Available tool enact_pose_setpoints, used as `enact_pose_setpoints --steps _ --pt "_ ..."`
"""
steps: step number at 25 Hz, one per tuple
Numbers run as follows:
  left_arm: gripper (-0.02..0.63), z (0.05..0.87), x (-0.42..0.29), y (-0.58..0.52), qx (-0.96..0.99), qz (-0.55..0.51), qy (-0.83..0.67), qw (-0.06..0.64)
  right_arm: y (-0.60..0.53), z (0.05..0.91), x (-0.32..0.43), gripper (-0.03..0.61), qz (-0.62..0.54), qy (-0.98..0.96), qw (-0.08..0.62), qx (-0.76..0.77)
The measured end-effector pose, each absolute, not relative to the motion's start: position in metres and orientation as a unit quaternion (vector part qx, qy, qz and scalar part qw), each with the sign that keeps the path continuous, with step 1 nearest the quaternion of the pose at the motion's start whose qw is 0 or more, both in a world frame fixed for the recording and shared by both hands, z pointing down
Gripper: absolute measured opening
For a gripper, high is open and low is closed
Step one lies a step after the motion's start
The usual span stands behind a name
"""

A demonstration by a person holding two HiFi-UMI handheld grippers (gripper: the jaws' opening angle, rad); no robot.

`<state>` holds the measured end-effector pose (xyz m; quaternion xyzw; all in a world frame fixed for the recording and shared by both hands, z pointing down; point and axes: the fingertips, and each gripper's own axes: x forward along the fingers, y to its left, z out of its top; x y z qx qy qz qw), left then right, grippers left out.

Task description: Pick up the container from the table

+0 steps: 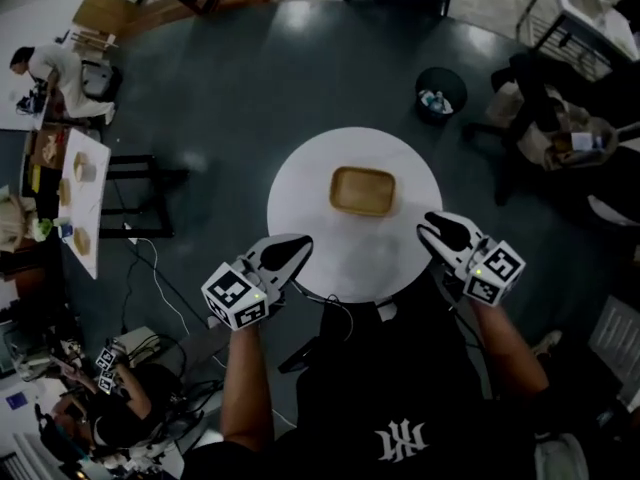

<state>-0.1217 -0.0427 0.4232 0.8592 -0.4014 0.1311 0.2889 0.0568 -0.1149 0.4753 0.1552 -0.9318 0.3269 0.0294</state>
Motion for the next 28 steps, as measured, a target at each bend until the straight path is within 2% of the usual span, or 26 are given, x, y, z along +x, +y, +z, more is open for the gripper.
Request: enact_pose_setpoints --steps 8,16,28 --pt "0.006 0.486 -0.135 -0.078 0.872 0.143 -0.344 0.318 -0.126 0.513 0.06 0.143 0.351 -0.903 0.049 0.243" --pt "0.058 0.548 -0.155 -0.113 0.861 0.161 -0.341 0.342 -0.141 0.557 0.03 0.16 0.376 -0.886 0.059 0.267" --pt "0.148 0.623 -0.174 -0.127 0.822 0.167 -0.351 0.416 -0.149 0.624 0.004 0.176 0.41 -0.854 0.105 0.304"
